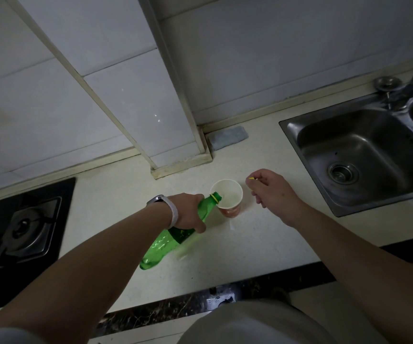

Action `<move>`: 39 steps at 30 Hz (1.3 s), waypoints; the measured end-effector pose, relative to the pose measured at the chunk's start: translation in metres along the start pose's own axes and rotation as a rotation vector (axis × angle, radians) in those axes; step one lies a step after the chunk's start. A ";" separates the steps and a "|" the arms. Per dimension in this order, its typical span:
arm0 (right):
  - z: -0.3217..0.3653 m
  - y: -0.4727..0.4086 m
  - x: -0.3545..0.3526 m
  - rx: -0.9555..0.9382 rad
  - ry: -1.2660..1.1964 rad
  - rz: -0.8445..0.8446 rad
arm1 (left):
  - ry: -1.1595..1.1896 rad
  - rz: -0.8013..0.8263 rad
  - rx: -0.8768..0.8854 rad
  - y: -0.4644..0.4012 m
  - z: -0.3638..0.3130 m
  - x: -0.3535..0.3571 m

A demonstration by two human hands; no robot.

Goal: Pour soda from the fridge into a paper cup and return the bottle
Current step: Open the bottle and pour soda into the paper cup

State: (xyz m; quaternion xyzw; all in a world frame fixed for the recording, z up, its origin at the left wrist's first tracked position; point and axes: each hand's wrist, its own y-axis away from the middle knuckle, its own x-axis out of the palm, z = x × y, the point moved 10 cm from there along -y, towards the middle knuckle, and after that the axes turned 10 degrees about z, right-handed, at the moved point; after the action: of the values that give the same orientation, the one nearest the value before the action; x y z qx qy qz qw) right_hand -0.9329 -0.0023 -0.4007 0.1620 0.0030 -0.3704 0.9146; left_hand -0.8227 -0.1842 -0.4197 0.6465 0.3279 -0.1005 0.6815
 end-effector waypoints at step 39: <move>0.139 0.000 0.051 -0.313 0.344 0.105 | 0.506 -0.635 0.231 0.086 0.026 -0.058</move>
State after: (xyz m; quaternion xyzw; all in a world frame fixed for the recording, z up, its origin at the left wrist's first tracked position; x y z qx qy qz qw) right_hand -0.9118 -0.0779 -0.2754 0.0786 0.2077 -0.2842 0.9327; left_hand -0.8103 -0.2132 -0.3172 0.5898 0.6545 -0.1797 0.4377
